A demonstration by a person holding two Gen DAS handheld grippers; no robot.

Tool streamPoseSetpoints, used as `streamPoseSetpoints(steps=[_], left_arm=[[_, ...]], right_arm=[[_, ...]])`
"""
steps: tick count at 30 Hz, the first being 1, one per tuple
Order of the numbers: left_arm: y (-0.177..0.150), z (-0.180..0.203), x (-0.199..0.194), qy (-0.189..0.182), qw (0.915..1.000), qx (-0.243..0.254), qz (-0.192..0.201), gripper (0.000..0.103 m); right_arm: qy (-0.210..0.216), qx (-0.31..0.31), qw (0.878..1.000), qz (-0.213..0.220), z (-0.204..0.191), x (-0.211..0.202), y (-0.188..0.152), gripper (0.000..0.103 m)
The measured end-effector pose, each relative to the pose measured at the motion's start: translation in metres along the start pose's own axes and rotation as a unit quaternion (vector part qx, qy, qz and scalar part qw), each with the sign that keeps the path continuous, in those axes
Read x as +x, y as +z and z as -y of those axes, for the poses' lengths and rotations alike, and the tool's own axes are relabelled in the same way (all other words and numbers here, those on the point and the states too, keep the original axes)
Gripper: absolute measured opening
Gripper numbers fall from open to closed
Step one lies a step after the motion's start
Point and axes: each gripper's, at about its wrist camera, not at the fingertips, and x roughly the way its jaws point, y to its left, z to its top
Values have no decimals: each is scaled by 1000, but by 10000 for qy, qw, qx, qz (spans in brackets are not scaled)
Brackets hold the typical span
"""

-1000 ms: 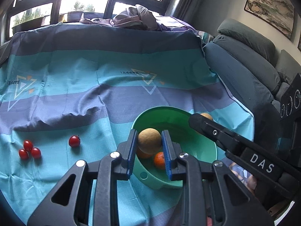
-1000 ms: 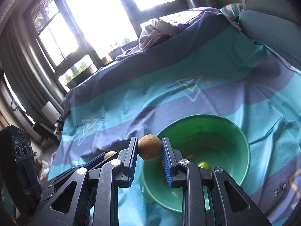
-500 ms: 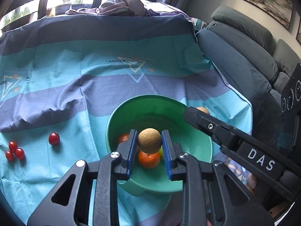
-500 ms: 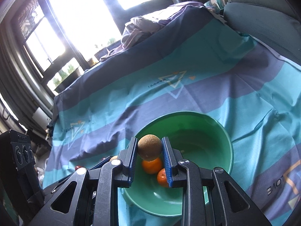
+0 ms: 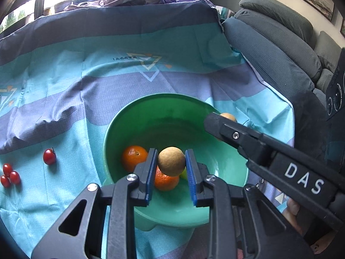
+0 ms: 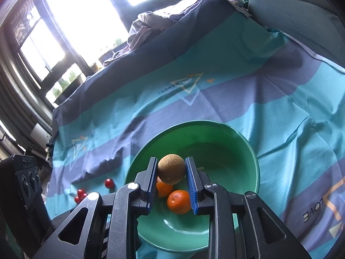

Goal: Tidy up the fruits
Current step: 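Carry both held tan balls over the green bowl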

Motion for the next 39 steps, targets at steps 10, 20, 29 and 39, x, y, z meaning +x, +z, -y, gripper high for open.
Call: streamPoseSetpoints(steps=[10, 20, 29, 39], left_arm=[[-2, 2, 12, 65, 9999, 47, -118, 26], [-3, 4, 20, 129, 9997, 63, -182, 26], [-4, 3, 24, 221, 9995, 123, -204, 26], [-6, 2, 27, 259, 9993, 153, -243, 26]], right_arm=[[-186, 46, 9997, -143, 6, 10, 0, 28], [-337, -7, 9989, -317, 5, 22, -3, 28], [-454, -16, 9980, -441, 6, 29, -4, 28], [-392, -15, 9978, -543, 6, 32, -5, 28]])
